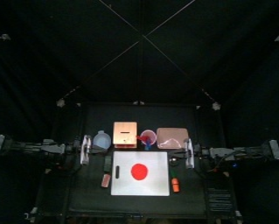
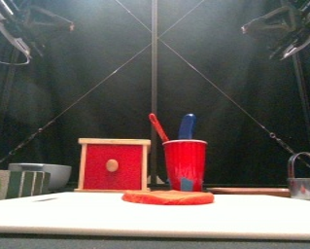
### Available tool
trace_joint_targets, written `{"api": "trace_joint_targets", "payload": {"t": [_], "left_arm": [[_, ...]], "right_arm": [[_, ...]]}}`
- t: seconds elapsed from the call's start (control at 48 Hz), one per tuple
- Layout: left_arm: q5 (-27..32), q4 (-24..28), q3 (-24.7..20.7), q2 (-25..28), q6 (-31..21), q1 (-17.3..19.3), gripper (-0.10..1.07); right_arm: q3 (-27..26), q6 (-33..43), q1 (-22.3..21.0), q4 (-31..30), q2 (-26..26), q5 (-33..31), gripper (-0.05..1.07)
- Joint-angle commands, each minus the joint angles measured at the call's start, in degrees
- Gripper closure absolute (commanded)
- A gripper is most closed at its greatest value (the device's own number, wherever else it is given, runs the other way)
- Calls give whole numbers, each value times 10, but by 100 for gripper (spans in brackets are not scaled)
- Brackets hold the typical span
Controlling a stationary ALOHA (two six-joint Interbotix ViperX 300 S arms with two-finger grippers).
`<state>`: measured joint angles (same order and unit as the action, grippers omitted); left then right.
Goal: Grab pizza cutter
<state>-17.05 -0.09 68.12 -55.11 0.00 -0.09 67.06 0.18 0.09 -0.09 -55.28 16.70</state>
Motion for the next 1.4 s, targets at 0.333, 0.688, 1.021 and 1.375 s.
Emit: {"api": "trace_joint_targets", "payload": {"t": [0.333,0.688,1.021,1.375], "left_arm": [[-1,9,-29,50,5,14,92],[-2,5,-21,54,4,35,92],[-2,-19,-11,54,4,61,92],[-2,-21,-4,54,4,66,92]], "right_arm": [[-113,4,-76,4,137,-146,98],[-281,105,-104,-7,175,-562,90],[-257,432,-20,-247,201,-637,90],[-260,639,84,-411,264,-635,80]]}}
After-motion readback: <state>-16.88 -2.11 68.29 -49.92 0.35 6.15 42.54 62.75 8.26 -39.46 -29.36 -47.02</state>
